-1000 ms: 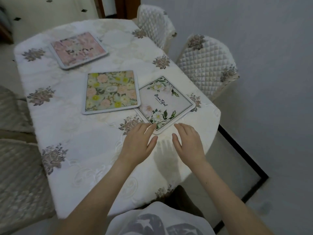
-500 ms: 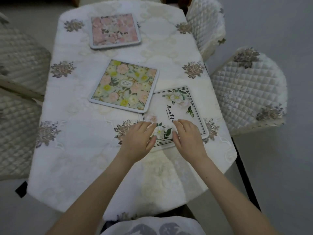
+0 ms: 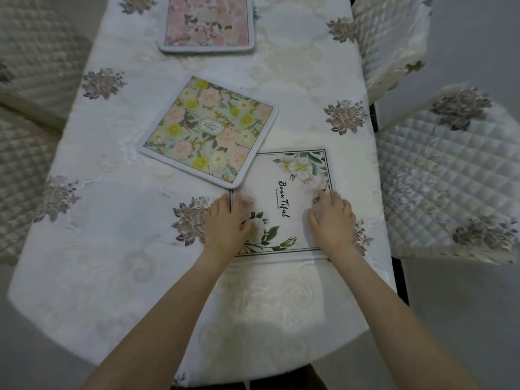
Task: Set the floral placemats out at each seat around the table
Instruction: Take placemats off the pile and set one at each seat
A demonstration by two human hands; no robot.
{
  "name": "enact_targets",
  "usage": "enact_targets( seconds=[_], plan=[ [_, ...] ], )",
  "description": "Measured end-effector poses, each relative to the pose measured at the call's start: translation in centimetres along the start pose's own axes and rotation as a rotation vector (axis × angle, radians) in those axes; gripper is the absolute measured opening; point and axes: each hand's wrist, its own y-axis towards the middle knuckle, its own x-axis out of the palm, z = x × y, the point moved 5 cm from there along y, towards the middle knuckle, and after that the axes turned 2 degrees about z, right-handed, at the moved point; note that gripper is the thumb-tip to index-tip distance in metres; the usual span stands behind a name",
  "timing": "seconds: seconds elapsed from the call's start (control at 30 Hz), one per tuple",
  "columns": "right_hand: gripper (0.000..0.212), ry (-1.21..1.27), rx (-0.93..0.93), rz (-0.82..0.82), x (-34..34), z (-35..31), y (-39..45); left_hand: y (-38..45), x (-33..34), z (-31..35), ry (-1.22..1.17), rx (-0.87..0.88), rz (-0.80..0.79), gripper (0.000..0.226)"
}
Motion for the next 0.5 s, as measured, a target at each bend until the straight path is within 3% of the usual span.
enact_targets(
  seconds=[0.1, 0.3, 0.5],
  plan=[
    [0.058, 0.017, 0.109, -0.029, 0.5, 1.1, 0.6, 0.1, 0.4, -0.5, -0.106, -0.156, -0.029, 0.070],
    [0.057, 0.140, 0.174, -0.008, -0.4, 1.8, 2.0, 0.7, -0.4, -0.3, -0.456, -0.368, 0.061, 0.063],
    [0.027, 0.327, 0.234, 0.057, -1.9, 2.7, 1.6, 0.8, -0.6, -1.6, -0.608, -0.495, 0.009, 0.017]
  ],
)
